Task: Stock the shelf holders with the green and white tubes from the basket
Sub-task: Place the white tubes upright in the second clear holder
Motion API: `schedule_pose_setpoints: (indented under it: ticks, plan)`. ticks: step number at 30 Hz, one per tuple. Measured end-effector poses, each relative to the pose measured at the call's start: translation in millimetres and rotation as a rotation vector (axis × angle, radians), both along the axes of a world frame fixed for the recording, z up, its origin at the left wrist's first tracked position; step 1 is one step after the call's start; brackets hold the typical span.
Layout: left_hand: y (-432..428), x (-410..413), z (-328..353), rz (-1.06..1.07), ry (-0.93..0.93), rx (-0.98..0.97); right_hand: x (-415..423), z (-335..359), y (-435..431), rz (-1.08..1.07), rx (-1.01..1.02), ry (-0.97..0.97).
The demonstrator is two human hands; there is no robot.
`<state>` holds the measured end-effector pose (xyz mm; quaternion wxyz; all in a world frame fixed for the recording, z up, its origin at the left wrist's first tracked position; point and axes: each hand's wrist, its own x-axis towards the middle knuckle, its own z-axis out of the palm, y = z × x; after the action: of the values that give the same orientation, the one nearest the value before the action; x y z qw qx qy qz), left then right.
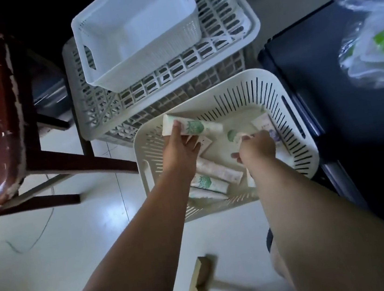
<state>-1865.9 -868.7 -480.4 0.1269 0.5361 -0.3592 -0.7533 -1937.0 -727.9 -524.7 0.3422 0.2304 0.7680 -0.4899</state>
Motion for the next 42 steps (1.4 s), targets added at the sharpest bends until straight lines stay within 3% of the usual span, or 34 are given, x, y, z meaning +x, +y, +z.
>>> schedule_pose_setpoints:
  ticks: [3,9,15,18,21,27,32,38,42]
  plan:
    - [10.8,-4.0,9.9,0.08,0.017,0.086,-11.5,18.8,10.9,-0.065,-0.062,0.102]
    - [42.1,-0.4,44.8,0.072,-0.037,0.195,-6.4,71.1,34.1,0.035,-0.075,0.327]
    - [56.9,13.0,103.7,-0.004,0.043,0.181,-9.4,151.4,70.9,-0.282,-0.422,0.093]
    - [63.0,9.4,141.3,-0.193,0.119,0.002,-17.8,206.6,97.3,-0.321,-0.603,0.094]
    - [71.8,8.5,186.5,-0.348,0.242,-0.228,-13.9,259.7,120.0,-0.34,-0.695,0.233]
    - [111.6,-3.3,273.8,-0.559,0.508,-0.375,17.9,351.8,169.5,-0.53,-0.756,0.418]
    - [173.7,-15.6,332.3,-0.713,0.718,-0.447,49.3,413.6,242.2,-0.625,-0.7,0.643]
    - [276.9,-27.0,389.7,-0.904,0.944,-0.349,89.3,472.2,343.9,-0.786,-0.423,0.89]
    - [354.1,-25.7,411.3,-1.043,1.024,-0.312,107.3,476.3,381.7,-0.872,-0.158,1.049]
